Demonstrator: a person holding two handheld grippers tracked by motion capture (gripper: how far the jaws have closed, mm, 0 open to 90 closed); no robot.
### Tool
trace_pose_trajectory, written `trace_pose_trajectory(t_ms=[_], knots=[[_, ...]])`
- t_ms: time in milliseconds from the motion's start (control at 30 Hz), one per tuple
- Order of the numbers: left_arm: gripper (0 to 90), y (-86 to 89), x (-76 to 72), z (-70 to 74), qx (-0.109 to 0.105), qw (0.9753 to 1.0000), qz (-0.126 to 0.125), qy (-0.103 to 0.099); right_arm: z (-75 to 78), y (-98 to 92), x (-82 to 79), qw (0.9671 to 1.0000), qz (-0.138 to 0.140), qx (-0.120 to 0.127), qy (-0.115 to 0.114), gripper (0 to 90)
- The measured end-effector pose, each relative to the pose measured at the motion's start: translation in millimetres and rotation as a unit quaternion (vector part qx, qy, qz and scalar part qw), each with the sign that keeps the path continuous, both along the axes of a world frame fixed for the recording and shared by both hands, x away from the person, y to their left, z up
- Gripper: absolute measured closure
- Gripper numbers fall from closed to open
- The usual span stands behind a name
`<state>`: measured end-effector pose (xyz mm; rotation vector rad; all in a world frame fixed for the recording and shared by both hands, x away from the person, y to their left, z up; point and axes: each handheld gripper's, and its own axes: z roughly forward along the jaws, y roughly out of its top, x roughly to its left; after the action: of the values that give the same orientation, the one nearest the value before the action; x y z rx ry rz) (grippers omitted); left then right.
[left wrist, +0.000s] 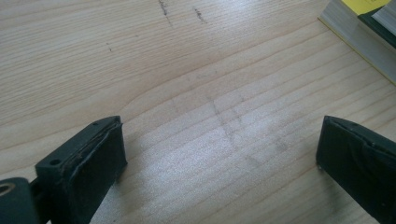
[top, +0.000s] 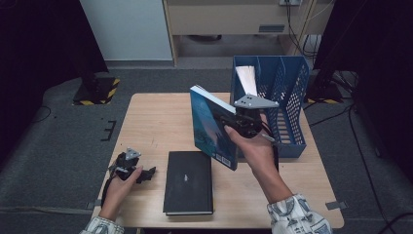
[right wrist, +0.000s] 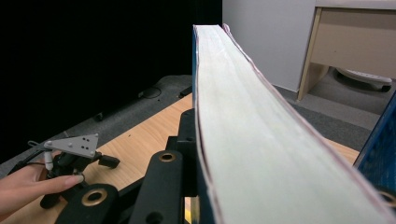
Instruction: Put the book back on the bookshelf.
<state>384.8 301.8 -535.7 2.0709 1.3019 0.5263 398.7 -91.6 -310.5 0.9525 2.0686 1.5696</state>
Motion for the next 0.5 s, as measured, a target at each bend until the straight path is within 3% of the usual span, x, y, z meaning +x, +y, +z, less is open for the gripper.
trace_pose_trajectory(t_ms=[400, 500], knots=[[0.0, 0.5, -0.5, -0.7, 0.001, 1.0000, -0.002, -0.003, 1.4, -15.9, -9.0, 0.9999, 0.002, -0.012, 0.009, 73.8], [0.0, 0.5, -0.5, -0.7, 0.002, 1.0000, -0.003, -0.003, 0.1, -21.7, -10.3, 0.9998, 0.002, -0.004, 0.018, 73.8]])
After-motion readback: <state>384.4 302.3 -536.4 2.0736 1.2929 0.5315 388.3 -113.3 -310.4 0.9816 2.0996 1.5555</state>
